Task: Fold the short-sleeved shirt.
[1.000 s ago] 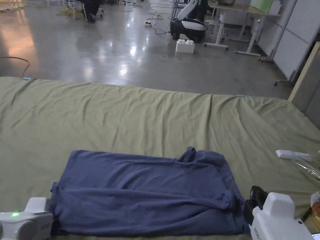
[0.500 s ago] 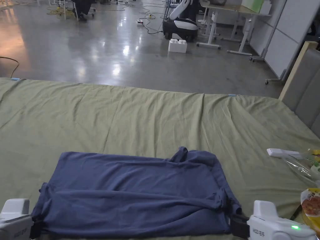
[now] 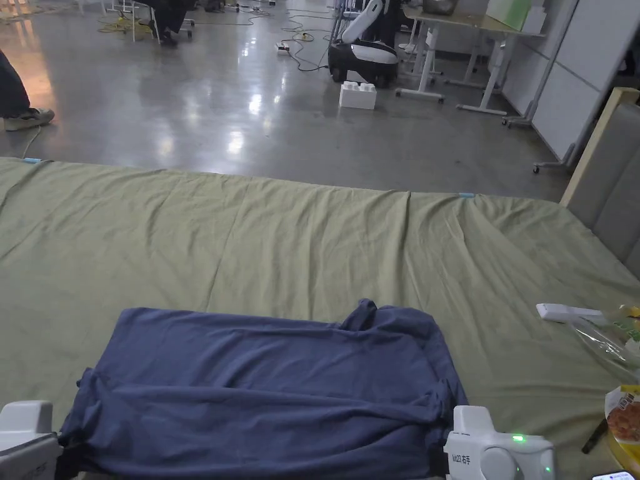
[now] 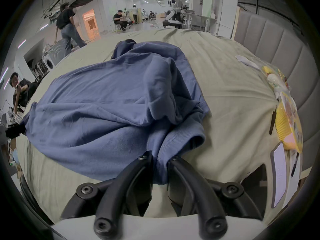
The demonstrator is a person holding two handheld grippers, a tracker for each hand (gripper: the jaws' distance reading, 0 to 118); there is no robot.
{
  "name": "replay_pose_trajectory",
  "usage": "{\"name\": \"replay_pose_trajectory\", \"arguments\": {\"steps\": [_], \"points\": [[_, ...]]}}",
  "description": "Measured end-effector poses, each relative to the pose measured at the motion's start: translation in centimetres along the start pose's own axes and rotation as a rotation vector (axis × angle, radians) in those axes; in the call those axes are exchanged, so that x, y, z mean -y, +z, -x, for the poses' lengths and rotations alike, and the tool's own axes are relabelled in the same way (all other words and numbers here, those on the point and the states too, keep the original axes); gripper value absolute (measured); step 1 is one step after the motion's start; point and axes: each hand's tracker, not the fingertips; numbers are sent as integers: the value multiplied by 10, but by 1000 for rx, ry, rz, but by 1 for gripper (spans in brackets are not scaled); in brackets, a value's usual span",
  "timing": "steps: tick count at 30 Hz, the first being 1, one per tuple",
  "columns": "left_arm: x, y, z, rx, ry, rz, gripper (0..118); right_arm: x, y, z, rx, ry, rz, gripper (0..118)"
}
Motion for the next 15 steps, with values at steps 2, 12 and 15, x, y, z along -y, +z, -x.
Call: {"name": "replay_pose_trajectory", "arguments": {"steps": [2,12,15], "points": [[-5,7,0,13,17,-20,4,-4,9,-1,-7,-15,-16,12],[-45,50,3,53,23,-126,4,-45,86,1,-15,-4,-86,12],[-38,61,11,55,24,-139,4,-38,99,-4,-16,-5,-72,12]]}}
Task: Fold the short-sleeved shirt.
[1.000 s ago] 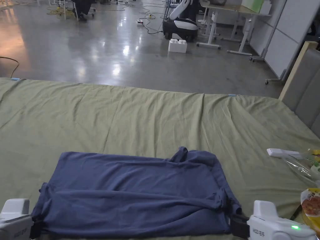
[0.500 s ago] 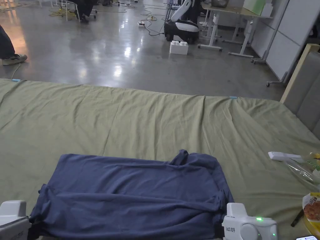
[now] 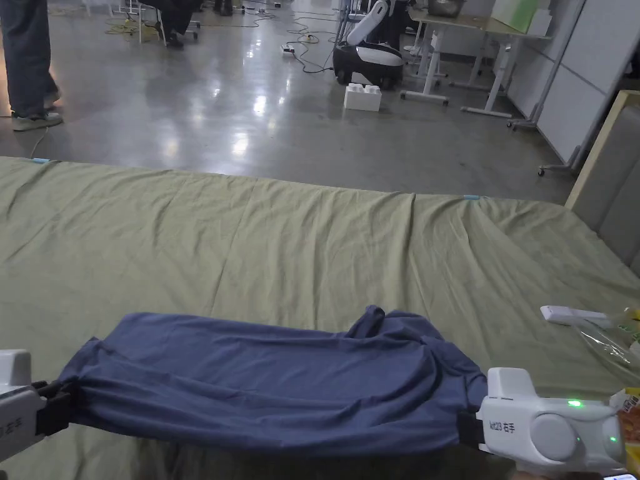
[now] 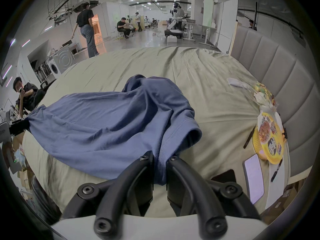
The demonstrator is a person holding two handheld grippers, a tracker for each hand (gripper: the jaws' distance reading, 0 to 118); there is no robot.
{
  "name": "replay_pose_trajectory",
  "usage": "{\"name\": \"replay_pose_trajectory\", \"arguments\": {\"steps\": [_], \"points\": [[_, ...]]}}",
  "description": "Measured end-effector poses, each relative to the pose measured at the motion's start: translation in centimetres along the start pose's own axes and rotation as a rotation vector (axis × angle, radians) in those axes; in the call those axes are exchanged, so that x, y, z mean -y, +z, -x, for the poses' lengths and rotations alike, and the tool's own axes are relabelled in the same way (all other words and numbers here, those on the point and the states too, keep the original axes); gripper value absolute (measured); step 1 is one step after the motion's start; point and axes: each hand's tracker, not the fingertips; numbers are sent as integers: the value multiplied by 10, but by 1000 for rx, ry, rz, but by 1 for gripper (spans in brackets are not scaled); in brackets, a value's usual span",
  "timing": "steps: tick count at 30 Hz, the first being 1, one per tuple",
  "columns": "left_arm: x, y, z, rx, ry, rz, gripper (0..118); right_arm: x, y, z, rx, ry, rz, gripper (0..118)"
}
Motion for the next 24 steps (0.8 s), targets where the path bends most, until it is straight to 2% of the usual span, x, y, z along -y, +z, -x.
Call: {"name": "replay_pose_trajectory", "arguments": {"steps": [8,11,14,19,22,24], "points": [[64,32,13,4,23,53,4,72,17,1,-22,-7,99,12],[96,39,14,-13,26,98,4,111,16,11,-6,33,160,12],[124,39,18,-23,44,147,4,145,9,17,17,32,192,12],[151,17,27,-45,40,219,4,163,0,26,62,47,184,13],[154,6,23,-57,27,245,4,162,-3,26,72,74,174,17],[148,4,19,-61,9,252,4,161,0,23,72,79,170,36]]}}
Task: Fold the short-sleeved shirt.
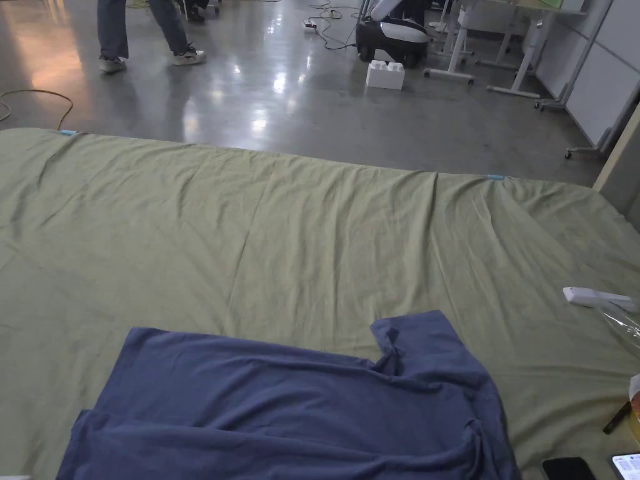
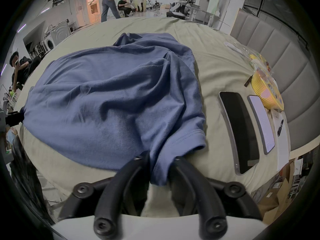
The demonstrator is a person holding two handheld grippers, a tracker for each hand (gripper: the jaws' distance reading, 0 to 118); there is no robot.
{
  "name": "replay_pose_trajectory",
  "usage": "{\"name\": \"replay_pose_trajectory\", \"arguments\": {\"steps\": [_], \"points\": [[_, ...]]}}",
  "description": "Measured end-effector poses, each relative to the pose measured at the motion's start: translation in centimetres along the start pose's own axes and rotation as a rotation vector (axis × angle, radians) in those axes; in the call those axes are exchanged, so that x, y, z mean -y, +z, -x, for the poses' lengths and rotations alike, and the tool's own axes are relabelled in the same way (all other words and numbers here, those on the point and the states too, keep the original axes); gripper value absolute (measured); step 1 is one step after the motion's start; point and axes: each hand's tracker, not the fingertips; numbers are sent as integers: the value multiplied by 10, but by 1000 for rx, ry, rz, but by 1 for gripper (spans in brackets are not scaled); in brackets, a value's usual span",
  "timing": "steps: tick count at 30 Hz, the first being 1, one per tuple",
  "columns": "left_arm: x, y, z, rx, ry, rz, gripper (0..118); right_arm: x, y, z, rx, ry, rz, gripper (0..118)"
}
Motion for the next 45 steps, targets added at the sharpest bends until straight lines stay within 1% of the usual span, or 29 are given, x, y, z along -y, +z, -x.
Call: {"name": "replay_pose_trajectory", "arguments": {"steps": [1,2,3,4,5,7,8,9,10,12,15,18,19,20,21,22,23,24,25,26,27,28,29,31,33,36,41,45], "points": [[-4,1,-1,-2,-8,-1,4,-1,4,0,29,3,-7,48],[-5,5,-4,-3,-16,-4,7,-2,7,0,79,11,-9,65],[-8,6,-6,-5,-26,-5,13,-4,11,0,116,10,-17,76],[-11,8,-8,-9,-37,-6,22,-6,17,-2,145,-3,-43,82],[-15,11,-10,-17,-48,-11,27,-9,24,-3,149,-21,-91,83],[-23,21,-20,-33,-76,-70,36,-20,38,-2,121,-52,-190,85],[-30,25,-24,-29,-82,-102,51,-26,46,-1,102,-64,-240,85],[-38,29,-30,-23,-90,-141,60,-32,52,1,85,-74,-301,85],[-39,21,-27,-18,-96,-172,64,-39,55,5,77,-81,-351,86],[-56,25,-38,-16,-116,-240,64,-55,61,17,78,-76,-441,93],[-77,33,-59,-13,-137,-353,64,-75,69,37,85,-72,-592,93],[-97,45,-79,-23,-136,-472,63,-95,79,55,89,-98,-719,92],[-103,50,-84,-27,-132,-514,63,-100,83,60,95,-107,-762,91],[-106,55,-88,-37,-119,-558,61,-104,86,63,90,-109,-799,85],[-110,61,-93,-37,-113,-603,59,-109,91,68,96,-107,-840,78],[-114,65,-95,-41,-111,-637,54,-112,94,71,104,-106,-858,67],[-117,70,-98,-48,-113,-674,40,-116,99,75,122,-109,-891,46],[-119,75,-102,-59,-115,-712,26,-120,102,78,144,-113,-928,31],[-120,79,-104,-71,-118,-747,15,-123,107,80,162,-109,-976,21],[-122,76,-101,-79,-116,-774,11,-124,110,80,163,-118,-1007,17],[-122,78,-101,-85,-113,-805,6,-124,112,80,127,-149,-1022,15],[-120,81,-100,-56,-104,-826,4,-125,113,80,115,-154,-1045,8],[-119,83,-99,-49,-97,-847,3,-126,115,81,118,-145,-1055,5],[-116,81,-97,-49,-97,-864,1,-127,117,83,137,-123,-1087,4],[-113,80,-94,-68,-91,-882,0,-126,118,83,121,-121,-1106,3],[-112,79,-89,-73,-79,-899,0,-127,117,84,135,-104,-1116,3],[-129,48,-63,-68,-55,-779,1,-131,107,79,131,-93,-1082,3],[-156,-2,-31,-73,-50,-643,1,-135,96,73,132,-88,-1039,3]]}}
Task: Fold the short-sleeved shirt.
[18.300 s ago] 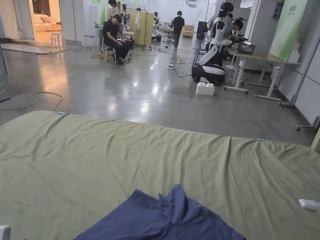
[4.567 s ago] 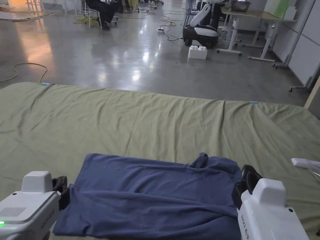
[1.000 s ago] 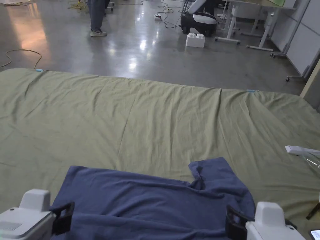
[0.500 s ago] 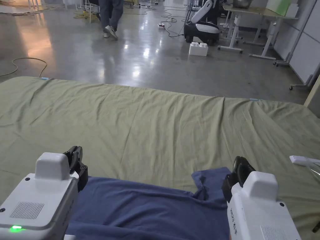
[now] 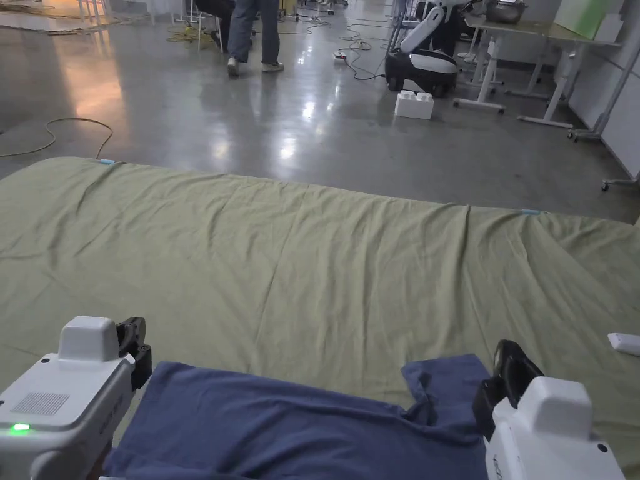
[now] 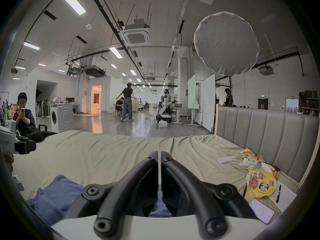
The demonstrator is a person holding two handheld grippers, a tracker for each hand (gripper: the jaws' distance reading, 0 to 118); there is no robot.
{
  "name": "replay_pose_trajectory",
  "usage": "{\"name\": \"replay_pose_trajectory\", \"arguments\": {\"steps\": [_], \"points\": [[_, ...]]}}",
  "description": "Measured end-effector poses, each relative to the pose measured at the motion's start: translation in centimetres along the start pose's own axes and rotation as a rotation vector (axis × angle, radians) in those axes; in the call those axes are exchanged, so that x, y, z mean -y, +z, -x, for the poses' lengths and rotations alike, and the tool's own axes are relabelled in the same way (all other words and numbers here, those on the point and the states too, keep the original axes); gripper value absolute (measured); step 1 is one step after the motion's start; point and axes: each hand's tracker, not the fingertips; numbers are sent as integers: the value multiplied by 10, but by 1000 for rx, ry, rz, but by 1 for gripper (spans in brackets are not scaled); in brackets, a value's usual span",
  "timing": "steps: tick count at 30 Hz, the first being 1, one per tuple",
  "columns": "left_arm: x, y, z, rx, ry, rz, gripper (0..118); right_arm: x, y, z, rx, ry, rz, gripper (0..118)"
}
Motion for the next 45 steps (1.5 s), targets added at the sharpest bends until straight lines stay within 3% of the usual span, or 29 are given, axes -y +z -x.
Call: {"name": "replay_pose_trajectory", "arguments": {"steps": [5,7,9,10,14,17,22,23,25,28,30,31,33,34,35,38,41,44,45], "points": [[4,-64,13,27,27,195,4,13,-13,-6,4,16,64,3],[6,-93,17,55,69,334,24,18,-17,-9,12,16,89,3],[9,-115,18,63,106,459,60,23,-20,-12,20,20,113,3],[12,-126,18,52,117,516,70,25,-22,-13,24,19,121,3],[27,-158,19,29,166,650,72,34,-27,-20,36,19,166,3],[37,-171,13,27,124,739,73,40,-28,-25,47,30,188,3],[31,-163,-10,11,-51,678,72,51,-34,-35,64,33,227,3],[32,-161,-13,19,-72,667,67,53,-34,-36,66,33,234,3],[30,-161,-14,45,-93,659,52,57,-40,-41,80,25,261,3],[28,-157,-14,118,-65,633,5,64,-53,-54,100,-16,313,4],[30,-161,-8,91,-57,643,5,69,-71,-66,116,-37,397,6],[29,-160,-6,93,-52,636,5,71,-80,-73,111,-56,445,13],[26,-154,-6,95,-51,618,4,80,-111,-89,72,-89,592,48],[23,-150,-5,101,-54,598,4,89,-126,-97,52,-141,711,61],[21,-146,-4,100,-58,575,4,92,-141,-103,0,-133,754,69],[15,-135,-6,106,-85,527,4,107,-182,-109,-58,-75,861,70],[9,-124,-6,106,-81,498,4,120,-212,-108,-57,-33,928,79],[5,-117,-6,105,-68,481,4,134,-237,-106,-72,-57,991,78],[6,-117,-8,104,-71,477,4,139,-243,-104,-86,-50,1022,72]]}}
